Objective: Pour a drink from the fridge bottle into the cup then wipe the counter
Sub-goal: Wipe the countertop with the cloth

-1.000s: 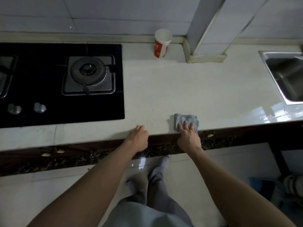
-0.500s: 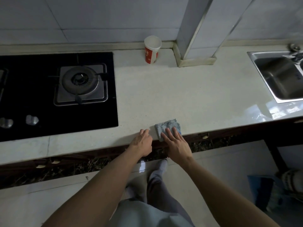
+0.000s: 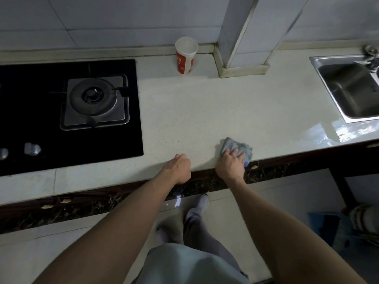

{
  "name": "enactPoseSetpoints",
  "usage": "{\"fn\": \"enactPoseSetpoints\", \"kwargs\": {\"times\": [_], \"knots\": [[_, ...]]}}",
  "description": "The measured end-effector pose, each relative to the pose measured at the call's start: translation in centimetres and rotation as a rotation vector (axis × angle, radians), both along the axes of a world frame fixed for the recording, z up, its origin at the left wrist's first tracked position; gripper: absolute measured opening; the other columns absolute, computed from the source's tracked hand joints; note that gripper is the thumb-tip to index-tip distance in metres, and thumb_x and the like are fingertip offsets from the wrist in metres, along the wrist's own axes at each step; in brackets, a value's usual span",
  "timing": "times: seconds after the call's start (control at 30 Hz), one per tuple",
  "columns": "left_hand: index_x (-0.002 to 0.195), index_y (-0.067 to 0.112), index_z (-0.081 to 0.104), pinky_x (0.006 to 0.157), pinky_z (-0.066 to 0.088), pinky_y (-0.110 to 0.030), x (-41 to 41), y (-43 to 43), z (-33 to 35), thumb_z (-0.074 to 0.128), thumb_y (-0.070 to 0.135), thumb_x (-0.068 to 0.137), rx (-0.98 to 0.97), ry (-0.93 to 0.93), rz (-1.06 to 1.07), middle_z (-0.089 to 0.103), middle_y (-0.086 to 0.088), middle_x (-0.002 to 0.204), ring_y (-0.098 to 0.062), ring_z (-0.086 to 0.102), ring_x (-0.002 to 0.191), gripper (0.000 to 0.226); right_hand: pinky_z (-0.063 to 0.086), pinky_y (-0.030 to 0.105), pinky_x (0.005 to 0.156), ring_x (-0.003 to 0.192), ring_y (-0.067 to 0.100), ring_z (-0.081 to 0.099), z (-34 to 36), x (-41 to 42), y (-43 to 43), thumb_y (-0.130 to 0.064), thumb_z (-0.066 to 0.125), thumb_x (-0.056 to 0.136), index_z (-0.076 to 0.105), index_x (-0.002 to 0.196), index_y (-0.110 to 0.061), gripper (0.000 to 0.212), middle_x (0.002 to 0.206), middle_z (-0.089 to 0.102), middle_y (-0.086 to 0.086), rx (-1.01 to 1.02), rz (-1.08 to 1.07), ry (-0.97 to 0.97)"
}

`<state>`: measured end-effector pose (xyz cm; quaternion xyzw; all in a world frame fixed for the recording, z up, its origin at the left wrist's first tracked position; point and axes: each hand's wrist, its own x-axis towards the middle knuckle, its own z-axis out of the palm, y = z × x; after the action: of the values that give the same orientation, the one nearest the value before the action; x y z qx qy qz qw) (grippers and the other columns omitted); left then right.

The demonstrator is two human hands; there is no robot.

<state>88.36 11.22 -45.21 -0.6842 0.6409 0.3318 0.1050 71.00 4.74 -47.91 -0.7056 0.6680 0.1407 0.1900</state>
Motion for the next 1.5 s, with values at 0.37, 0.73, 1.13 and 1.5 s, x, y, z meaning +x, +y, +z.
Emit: {"fn": "enactPoseSetpoints", "kwargs": {"times": [0.37, 0.73, 1.13, 1.5], "knots": [[0.129, 0.003, 0.057, 0.1, 0.043, -0.035, -1.6, -1.7, 0.3, 0.05, 0.014, 0.097, 0.043, -0.045, 0.041, 0.056, -0.018, 0.135, -0.031, 0.053, 0.126, 0.035, 0.005, 0.05, 0.122, 0.147, 0.045, -0.006, -0.7, 6.8, -1.3, -0.02, 0.052, 0.092, 0.012, 0.156, -0.013, 0.076, 0.163, 0.004, 0.017, -0.006, 0.561, -0.055], [0.125, 0.0, 0.058, 0.105, 0.044, -0.042, -3.6, -9.0, -1.8, 0.049, 0.011, 0.09, -0.152, 0.018, 0.264, 0.049, -0.016, 0.138, -0.031, 0.048, 0.126, 0.038, 0.011, 0.05, 0.122, 0.148, 0.044, -0.003, -0.5, 10.9, -17.9, -0.023, 0.055, 0.092, 0.014, 0.156, -0.017, 0.077, 0.163, 0.004, 0.012, 0.027, 0.656, -0.01], [0.121, 0.002, 0.057, 0.108, 0.04, -0.04, -5.3, -12.5, -2.6, 0.05, 0.011, 0.093, -0.159, -0.035, 0.343, 0.044, -0.014, 0.138, -0.026, 0.044, 0.125, 0.031, 0.024, 0.051, 0.118, 0.147, 0.041, 0.003, -0.5, 10.0, -26.4, -0.022, 0.06, 0.088, 0.018, 0.155, -0.019, 0.078, 0.161, 0.01, 0.009, 0.012, 0.769, 0.002], [0.132, 0.002, 0.05, 0.106, 0.04, -0.04, -8.1, -9.8, -1.7, 0.046, 0.004, 0.088, -0.225, -0.04, 0.275, 0.047, -0.014, 0.137, -0.028, 0.045, 0.125, 0.044, 0.009, 0.048, 0.122, 0.148, 0.044, -0.004, -0.2, 1.5, -16.6, -0.019, 0.058, 0.089, 0.013, 0.156, -0.015, 0.081, 0.163, 0.005, 0.011, -0.004, 0.742, -0.039]]}}
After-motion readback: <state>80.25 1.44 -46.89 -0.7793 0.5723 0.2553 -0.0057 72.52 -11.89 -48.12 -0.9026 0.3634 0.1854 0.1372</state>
